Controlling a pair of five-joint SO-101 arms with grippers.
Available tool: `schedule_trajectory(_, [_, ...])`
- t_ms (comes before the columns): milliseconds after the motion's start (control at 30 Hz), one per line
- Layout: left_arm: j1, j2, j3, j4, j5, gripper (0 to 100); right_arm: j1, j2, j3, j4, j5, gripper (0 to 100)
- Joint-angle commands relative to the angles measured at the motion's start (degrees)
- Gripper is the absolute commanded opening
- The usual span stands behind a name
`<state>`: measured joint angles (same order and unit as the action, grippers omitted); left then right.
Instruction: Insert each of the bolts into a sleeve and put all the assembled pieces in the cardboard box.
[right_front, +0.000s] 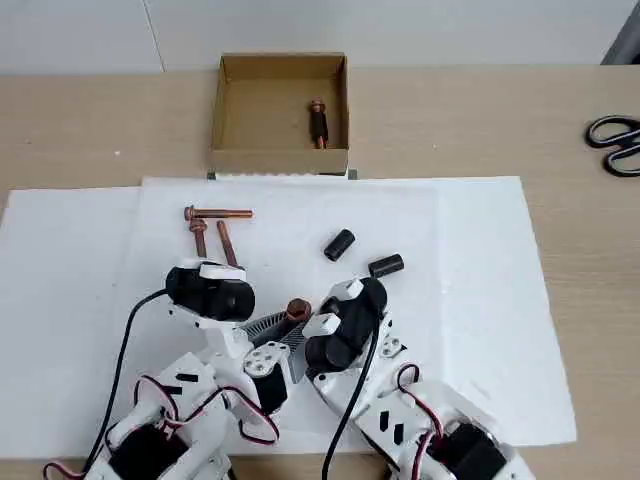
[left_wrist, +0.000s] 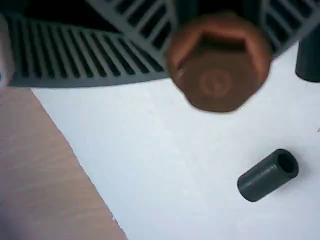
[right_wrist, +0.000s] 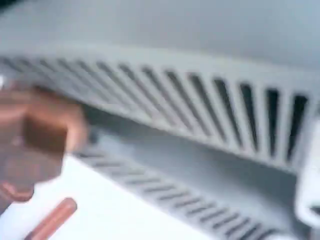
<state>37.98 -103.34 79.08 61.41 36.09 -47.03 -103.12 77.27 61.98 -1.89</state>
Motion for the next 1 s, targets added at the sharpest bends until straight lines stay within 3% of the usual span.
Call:
schedule_trajectory(0, [0.09,-0.44,-0.22,0.09,-0.26,1,-0.04,-0.4,-1.32,-1.98,-0.09,0.3])
schedule_trajectory(100, [0.0,-0.44,-0.22,0.0,-0.35,3,-0.04,-0.4,-1.23,-1.8,-0.09,0.3])
schedule_trajectory(333, [-0.26,-0.26,-0.22,0.0,-1.67,23,0.04,-0.4,-1.23,-1.71,-0.09,0.3])
schedule_trajectory(567, [-0.79,-0.35,-0.75,0.0,-3.6,23,0.13,-0.4,-1.14,-1.71,-0.09,0.3])
schedule_trajectory(867, [-9.67,-0.26,-8.04,-0.35,-9.23,23,0.22,-0.4,-1.14,-1.63,-0.18,0.3])
schedule_trajectory(967, [-12.04,-0.44,-8.22,1.23,-9.76,12,0.31,-0.4,-1.14,-1.63,-0.18,0.3])
